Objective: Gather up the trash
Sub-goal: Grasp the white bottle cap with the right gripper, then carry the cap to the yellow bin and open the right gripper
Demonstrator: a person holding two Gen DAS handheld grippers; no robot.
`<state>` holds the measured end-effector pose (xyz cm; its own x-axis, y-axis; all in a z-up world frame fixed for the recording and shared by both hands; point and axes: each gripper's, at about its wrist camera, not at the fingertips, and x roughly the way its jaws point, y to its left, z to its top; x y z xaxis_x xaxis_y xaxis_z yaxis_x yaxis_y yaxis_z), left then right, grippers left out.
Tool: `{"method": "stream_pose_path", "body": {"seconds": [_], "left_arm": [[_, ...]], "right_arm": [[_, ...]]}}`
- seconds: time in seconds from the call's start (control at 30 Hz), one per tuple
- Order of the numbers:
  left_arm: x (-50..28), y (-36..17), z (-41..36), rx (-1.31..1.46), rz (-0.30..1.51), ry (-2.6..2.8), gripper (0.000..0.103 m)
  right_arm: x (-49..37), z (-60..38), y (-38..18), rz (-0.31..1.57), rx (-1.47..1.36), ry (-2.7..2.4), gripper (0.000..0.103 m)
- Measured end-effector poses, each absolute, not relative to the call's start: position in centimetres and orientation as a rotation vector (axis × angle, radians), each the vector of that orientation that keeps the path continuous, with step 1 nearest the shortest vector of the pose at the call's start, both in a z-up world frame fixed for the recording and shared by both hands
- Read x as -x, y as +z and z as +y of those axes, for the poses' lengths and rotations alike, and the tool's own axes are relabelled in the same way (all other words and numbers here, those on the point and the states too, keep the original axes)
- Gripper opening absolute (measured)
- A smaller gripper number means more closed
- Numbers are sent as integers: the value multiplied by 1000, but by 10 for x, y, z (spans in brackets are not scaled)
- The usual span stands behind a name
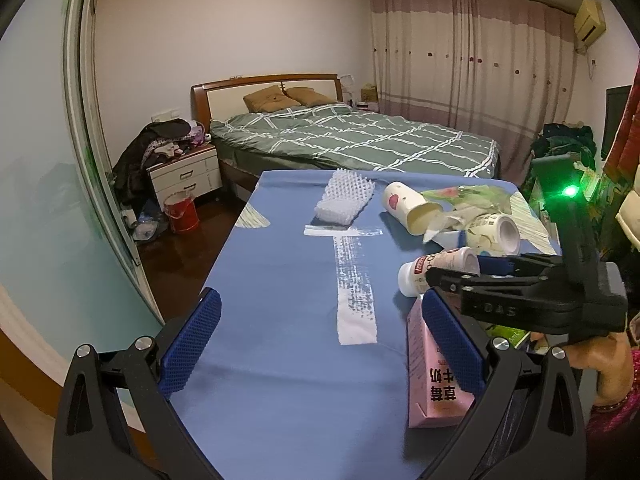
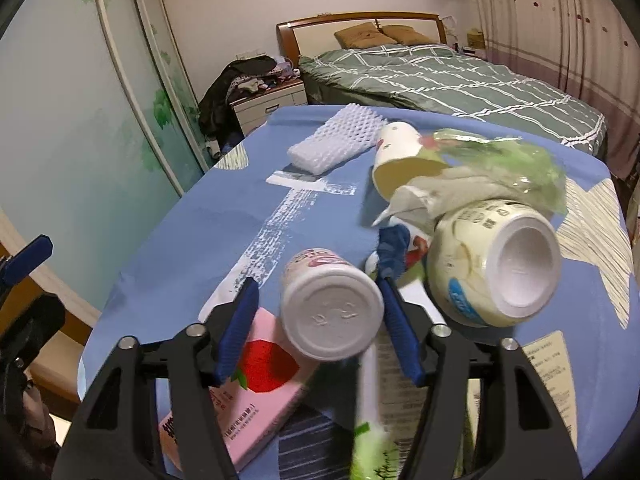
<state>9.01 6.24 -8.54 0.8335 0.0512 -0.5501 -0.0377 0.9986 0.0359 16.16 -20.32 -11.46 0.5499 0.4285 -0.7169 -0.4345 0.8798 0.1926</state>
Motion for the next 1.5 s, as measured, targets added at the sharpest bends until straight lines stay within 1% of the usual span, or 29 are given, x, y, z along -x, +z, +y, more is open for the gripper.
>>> {"method": "stream_pose_path", "body": {"seconds": [0.17,0.5,0.6,0.77,0.87,0.97,1.17,1.33,1.5], "left_arm": [[-87,-83,63,-32,579,44,99],[-83,-79,57,-37,575,26,99],[-83,-79,50,-43,577,7,99],[-82,-82,37,-51,584,-22,99],[-84,-85,27,-58,596,-47,99],[-85,-90,16,-69,610,-66,99],[-93,-103,-10,-94,650,-116,99],[-100,-117,-26,-122,698,-134,99],[-109,-131,-32,-131,748,-138,99]], "right_arm": [[-160,-210,-112,854,-29,527,45],[-110,-256,-51,721,-67,565,45],[-95,-296,-35,672,-97,498,45],[-83,-381,-29,617,-169,280,45],[-82,-445,-45,624,-216,77,45],[-86,-503,-73,675,-230,-133,45],[-108,-592,-154,881,-293,-350,45],[-122,-620,-203,1012,-331,-402,45],[-131,-625,-222,1068,-341,-417,46]]}}
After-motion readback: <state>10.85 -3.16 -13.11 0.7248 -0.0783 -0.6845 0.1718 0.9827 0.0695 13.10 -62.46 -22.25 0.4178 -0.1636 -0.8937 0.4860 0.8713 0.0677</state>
